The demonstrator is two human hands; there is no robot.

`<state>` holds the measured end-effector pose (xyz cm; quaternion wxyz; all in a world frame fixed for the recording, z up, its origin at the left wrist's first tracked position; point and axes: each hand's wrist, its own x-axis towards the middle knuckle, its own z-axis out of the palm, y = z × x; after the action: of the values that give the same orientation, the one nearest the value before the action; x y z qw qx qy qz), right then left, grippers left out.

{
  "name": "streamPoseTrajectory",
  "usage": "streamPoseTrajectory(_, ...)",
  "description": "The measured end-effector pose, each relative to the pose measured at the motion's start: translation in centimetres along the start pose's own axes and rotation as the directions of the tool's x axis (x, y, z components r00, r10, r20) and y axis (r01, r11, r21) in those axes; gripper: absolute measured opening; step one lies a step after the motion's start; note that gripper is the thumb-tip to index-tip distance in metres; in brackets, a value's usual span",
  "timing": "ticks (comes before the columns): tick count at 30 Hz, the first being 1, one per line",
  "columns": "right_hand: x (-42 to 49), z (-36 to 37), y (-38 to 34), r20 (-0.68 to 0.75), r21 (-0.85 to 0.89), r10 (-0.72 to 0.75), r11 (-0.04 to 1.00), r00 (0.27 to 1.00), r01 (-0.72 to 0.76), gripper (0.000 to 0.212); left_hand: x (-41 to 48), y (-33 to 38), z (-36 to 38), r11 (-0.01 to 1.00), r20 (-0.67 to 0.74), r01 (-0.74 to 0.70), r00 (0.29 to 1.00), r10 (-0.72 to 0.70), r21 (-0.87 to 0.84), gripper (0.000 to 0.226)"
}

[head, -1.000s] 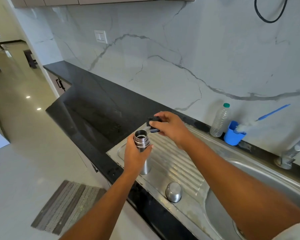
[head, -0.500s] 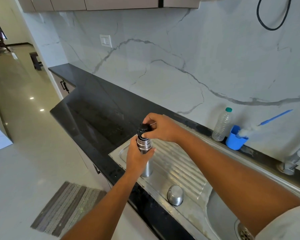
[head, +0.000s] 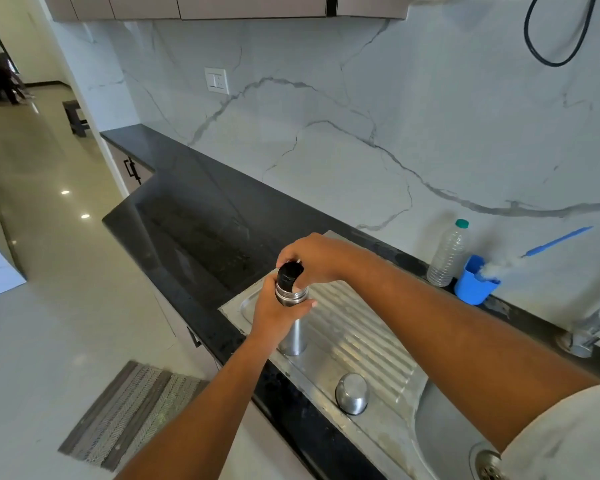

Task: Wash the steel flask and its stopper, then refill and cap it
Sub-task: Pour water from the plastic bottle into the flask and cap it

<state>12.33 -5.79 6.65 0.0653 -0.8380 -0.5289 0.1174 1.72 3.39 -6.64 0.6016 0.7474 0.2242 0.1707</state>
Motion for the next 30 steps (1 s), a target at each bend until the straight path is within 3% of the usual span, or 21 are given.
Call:
streamPoseTrajectory(4, 0.6, 0.1, -0.7, -0.039, -0.096, 0.082, 0.992, 0.996, -0.085, 0.042, 0.1, 0.3, 0.2, 1.0, 0.007, 0.003, 1.0, -0.003, -0.005, 0.064)
streamPoseTrajectory(10, 1.5, 1.7, -1.4, -0.105, -0.21, 0.282, 0.931, 0.954, -0.299, 0.067, 0.0, 0.2, 0.6, 1.0, -0.004, 0.019, 1.0, -0.019, -0.014, 0.079)
streamPoseTrajectory(13, 1.1, 0.7, -1.4, 0.0, -0.196, 0.23, 0.954, 0.973, -0.226, 0.064, 0.2, 0.0, 0.5, 1.0, 0.001, 0.009, 1.0, -0.009, -0.005, 0.071)
streamPoseTrajectory(16, 0.6, -0.7, -1.1, 0.139, -0.177, 0.017, 0.984, 0.99, 0.008, 0.043, 0.4, -0.4, 0.4, 1.0, -0.01, -0.027, 1.0, 0.027, -0.008, 0.068)
streamPoseTrajectory(18, 0.9, -0.5, -1.0, 0.117, -0.214, -0.042, 0.975, 0.992, 0.066, 0.034, 0.5, -0.6, 0.5, 0.999, -0.016, -0.033, 0.999, 0.033, -0.006, 0.068)
streamPoseTrajectory(20, 1.4, 0.2, -1.2, 0.026, -0.247, 0.031, 0.969, 0.999, -0.024, 0.03, 0.6, -0.8, 0.5, 1.0, -0.018, -0.023, 1.0, 0.023, 0.001, 0.068)
streamPoseTrajectory(23, 1.8, 1.3, -1.3, -0.083, -0.248, 0.201, 0.945, 0.976, -0.216, 0.055, 0.7, -0.8, 0.6, 1.0, -0.008, 0.006, 1.0, -0.006, -0.007, 0.074)
streamPoseTrajectory(26, 1.6, 1.4, -1.7, -0.1, -0.225, 0.324, 0.913, 0.941, -0.339, 0.069, 0.4, -0.5, 0.7, 1.0, -0.005, 0.002, 1.0, -0.002, -0.01, 0.08)
streamPoseTrajectory(28, 1.5, 0.7, -2.0, -0.075, -0.258, 0.334, 0.904, 0.94, -0.342, 0.075, 0.5, -0.6, 0.6, 1.0, -0.001, -0.024, 1.0, 0.024, -0.004, 0.077)
streamPoseTrajectory(30, 1.3, 0.0, -2.1, 0.007, -0.236, 0.251, 0.941, 0.968, -0.242, 0.067, 0.6, -0.8, 0.5, 1.0, -0.005, -0.021, 1.0, 0.02, -0.012, 0.074)
